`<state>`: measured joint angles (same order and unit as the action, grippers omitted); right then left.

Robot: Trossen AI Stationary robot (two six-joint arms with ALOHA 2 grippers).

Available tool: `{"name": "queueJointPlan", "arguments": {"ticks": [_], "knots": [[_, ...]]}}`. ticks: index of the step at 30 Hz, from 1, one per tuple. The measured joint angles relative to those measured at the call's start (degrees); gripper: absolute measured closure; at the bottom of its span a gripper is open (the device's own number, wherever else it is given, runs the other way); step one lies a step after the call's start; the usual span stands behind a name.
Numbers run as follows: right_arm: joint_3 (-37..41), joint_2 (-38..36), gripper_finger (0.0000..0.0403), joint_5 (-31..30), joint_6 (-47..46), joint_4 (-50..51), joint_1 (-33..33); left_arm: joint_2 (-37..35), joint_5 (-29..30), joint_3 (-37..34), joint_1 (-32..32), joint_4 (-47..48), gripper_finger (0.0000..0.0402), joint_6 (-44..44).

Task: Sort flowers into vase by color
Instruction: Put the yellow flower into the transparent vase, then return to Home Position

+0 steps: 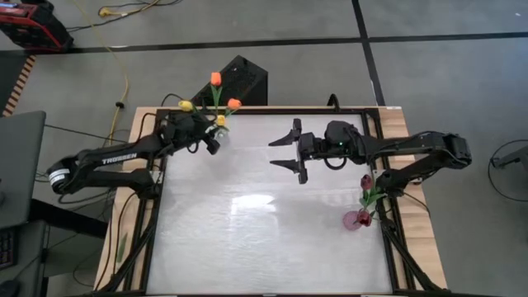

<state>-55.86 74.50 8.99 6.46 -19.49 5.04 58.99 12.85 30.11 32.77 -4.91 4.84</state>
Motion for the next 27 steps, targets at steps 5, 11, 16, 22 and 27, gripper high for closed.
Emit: {"name": "queueJointPlan", "arguments": {"ticks": [5, 11, 16, 22, 27], "knots": [[0.0, 0.0, 0.0133, 0.0, 0.0, 0.0, 0.0, -2.8, -2.9, 4.0, 0.0, 8.9, 0.0257, -1.8], [0.0, 0.0, 0.0133, 0.0, 0.0, 0.0, 0.3, -3.3, -8.6, 8.1, -0.1, 22.4, 0.0244, -4.6], [0.0, 0.0, 0.0133, 0.0, -1.1, 0.0, 1.2, -3.3, -10.9, 8.1, -1.4, 27.0, 0.0244, -5.1], [0.0, 0.0, 0.0133, 0.0, -4.7, -0.1, 1.9, -3.3, -11.8, 8.1, -3.7, 28.4, 0.0244, -3.6], [0.0, -0.2, 0.0133, 0.0, -7.2, 0.1, 1.9, -6.2, -20.8, 9.2, -6.4, 31.0, 0.0244, 4.8]]}}
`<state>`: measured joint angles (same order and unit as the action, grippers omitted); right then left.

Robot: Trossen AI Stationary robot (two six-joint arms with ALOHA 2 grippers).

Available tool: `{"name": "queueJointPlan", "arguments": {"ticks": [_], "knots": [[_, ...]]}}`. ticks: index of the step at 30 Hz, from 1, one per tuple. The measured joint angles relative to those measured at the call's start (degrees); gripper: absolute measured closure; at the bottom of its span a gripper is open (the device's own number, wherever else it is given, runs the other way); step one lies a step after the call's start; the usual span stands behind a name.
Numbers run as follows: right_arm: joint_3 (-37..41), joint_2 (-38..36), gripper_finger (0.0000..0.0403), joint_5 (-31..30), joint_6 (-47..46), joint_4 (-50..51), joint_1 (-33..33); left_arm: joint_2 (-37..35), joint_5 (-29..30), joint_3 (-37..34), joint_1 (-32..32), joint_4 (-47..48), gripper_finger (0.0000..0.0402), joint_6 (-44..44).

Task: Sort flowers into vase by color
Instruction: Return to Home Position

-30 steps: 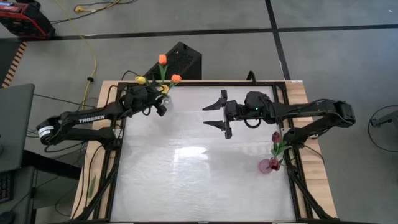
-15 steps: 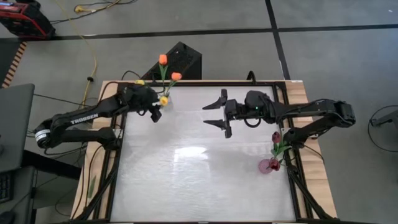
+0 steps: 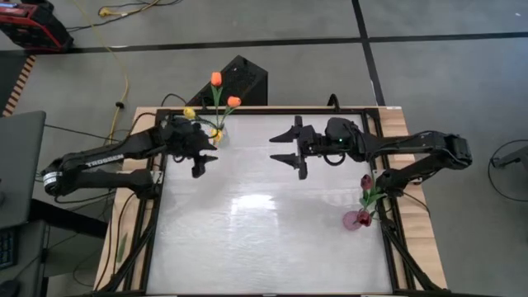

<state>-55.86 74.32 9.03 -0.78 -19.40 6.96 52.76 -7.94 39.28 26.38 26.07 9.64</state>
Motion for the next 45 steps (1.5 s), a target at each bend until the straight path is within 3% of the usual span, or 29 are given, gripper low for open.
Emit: {"name": "queueJointPlan", "arguments": {"ticks": [4, 11, 15, 21, 25, 29, 33, 37, 45], "knots": [[-2.1, -0.9, 0.0133, 0.1, -1.8, 6.1, 0.0, -4.4, -2.1, 4.3, -2.4, 4.2, 0.0244, -0.3], [-11.2, -1.1, 0.0133, 0.1, -2.4, 32.0, -1.0, -14.3, -9.8, 4.8, -8.9, 2.5, 0.0244, -3.3], [-12.6, -1.5, 0.0133, 0.1, -2.4, 42.6, -2.4, -19.5, -10.2, 0.2, -13.6, -3.0, 0.0244, -6.7], [-12.7, -3.2, 0.0133, 0.0, -0.4, 52.3, -3.3, -23.2, -9.7, -11.5, -19.1, -18.8, 0.0244, -10.8], [-12.3, -6.4, 0.0133, 0.0, -0.5, 55.5, -2.2, -23.3, -6.9, -15.7, -20.5, -20.7, 0.0244, -11.6], [-6.7, -13.5, 0.0133, -2.5, -0.6, 53.0, -1.5, -23.3, -4.2, -18.6, -21.4, -20.7, 0.0244, -13.1], [3.7, -20.2, 0.0133, -9.9, -4.0, 38.5, 0.5, -23.2, -0.8, -20.6, -21.7, -22.6, 0.0244, -12.6], [14.3, -22.6, 0.0133, -10.7, -4.9, 26.9, 3.2, -23.2, -0.5, -23.4, -21.7, -28.3, 0.0244, -13.0], [23.8, -30.2, 0.0133, -9.3, -7.0, 25.9, 9.0, -23.3, -1.4, -23.9, -21.7, -28.1, 0.0244, -14.4]]}}
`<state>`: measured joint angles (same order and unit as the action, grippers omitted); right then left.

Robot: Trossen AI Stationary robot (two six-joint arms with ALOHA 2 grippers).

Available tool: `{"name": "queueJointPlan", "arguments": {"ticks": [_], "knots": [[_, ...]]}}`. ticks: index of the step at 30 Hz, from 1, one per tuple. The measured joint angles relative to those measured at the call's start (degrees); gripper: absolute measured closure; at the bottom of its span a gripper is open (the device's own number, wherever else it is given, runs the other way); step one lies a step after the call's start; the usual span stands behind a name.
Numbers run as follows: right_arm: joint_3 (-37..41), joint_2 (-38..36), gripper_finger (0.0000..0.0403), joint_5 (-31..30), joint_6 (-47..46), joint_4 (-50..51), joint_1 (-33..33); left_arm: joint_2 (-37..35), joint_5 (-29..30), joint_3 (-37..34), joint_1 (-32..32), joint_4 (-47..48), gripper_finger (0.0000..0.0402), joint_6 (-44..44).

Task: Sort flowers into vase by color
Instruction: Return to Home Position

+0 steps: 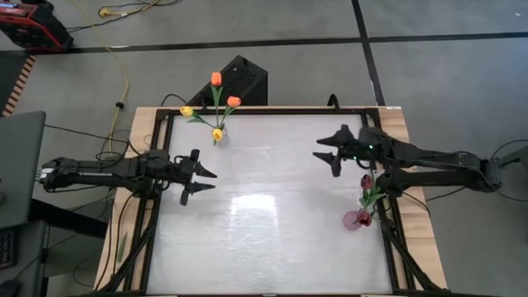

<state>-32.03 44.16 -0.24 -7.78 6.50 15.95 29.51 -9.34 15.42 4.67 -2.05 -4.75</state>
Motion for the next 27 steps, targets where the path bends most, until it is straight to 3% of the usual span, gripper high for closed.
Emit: {"name": "queueJointPlan", "arguments": {"ticks": [6, 11, 14, 23, 27], "knots": [[11.3, -10.6, 0.0133, 0.3, -7.5, -8.9, -0.4, -2.0, -0.4, -0.8, -0.9, 0.1, 0.0244, 1.0], [20.0, -16.4, 0.0133, -0.9, -10.2, -16.4, -3.5, -3.5, 1.7, -8.0, -1.7, -14.5, 0.0244, -1.7], [23.5, -18.6, 0.0133, -2.2, -10.0, -19.8, -4.7, -4.6, 2.3, -11.3, -1.7, -18.1, 0.0244, -4.2], [25.2, -24.8, 0.0133, -1.9, -10.0, -14.9, -4.7, -11.4, 3.5, -11.3, -1.7, -6.7, 0.0244, -7.5], [25.2, -29.4, 0.0133, -1.0, -9.9, -9.7, -4.6, -16.1, 9.4, -11.2, -1.7, -2.3, 0.0244, -8.3]]}}
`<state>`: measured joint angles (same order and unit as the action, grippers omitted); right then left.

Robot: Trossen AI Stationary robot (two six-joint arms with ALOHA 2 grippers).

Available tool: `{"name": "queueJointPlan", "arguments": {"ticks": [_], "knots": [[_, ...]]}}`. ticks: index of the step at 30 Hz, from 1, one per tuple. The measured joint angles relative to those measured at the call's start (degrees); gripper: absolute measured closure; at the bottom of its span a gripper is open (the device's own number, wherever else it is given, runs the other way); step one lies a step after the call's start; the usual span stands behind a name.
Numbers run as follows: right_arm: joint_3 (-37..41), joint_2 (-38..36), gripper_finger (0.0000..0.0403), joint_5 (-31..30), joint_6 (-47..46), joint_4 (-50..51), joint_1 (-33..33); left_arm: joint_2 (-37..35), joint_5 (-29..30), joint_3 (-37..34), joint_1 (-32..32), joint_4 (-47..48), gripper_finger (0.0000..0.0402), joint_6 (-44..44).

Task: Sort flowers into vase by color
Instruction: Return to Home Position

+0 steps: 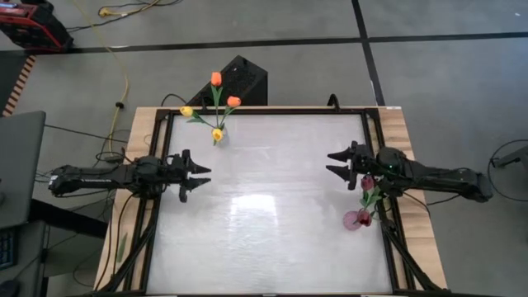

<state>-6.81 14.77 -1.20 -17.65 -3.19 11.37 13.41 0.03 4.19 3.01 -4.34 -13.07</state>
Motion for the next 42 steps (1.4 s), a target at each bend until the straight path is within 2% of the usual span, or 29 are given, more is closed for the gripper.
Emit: {"name": "queueJointPlan", "arguments": {"ticks": [7, 11, 18, 28, 30, 32, 39, 42], "knots": [[0.1, -7.0, 0.0133, -0.4, 2.9, 7.2, 1.1, -6.3, 5.7, -0.9, 0.0, 3.6, 0.0244, 1.0], [1.3, -9.8, 0.0133, -0.5, 4.9, 7.5, 2.2, -8.6, 6.0, -3.4, 0.0, 1.4, 0.0244, 1.4], [4.5, -14.2, 0.0133, -0.4, 5.4, 6.4, 4.7, -9.5, 6.5, -3.6, 0.0, 1.4, 0.0244, 2.1], [4.1, -14.6, 0.0137, 1.8, 7.0, 8.1, 6.0, -9.5, 6.4, -3.6, 0.0, 1.6, 0.0244, 2.9], [4.1, -14.6, 0.0155, 3.8, 7.7, 8.1, 6.0, -9.5, 5.5, -3.6, 0.0, 1.7, 0.0244, 2.7], [4.3, -14.6, 0.0189, 5.9, 9.7, 7.0, 5.9, -9.3, 4.9, -3.6, 0.0, 2.0, 0.0247, 3.0], [5.8, -14.6, 0.0376, 6.1, 14.6, 3.0, 4.8, -8.9, 4.4, -3.7, 0.0, 2.1, 0.0288, 4.2], [5.8, -14.6, 0.0381, 6.1, 16.0, 2.9, 4.7, -8.9, 3.0, -3.7, 0.0, 2.3, 0.0322, 4.8]]}}
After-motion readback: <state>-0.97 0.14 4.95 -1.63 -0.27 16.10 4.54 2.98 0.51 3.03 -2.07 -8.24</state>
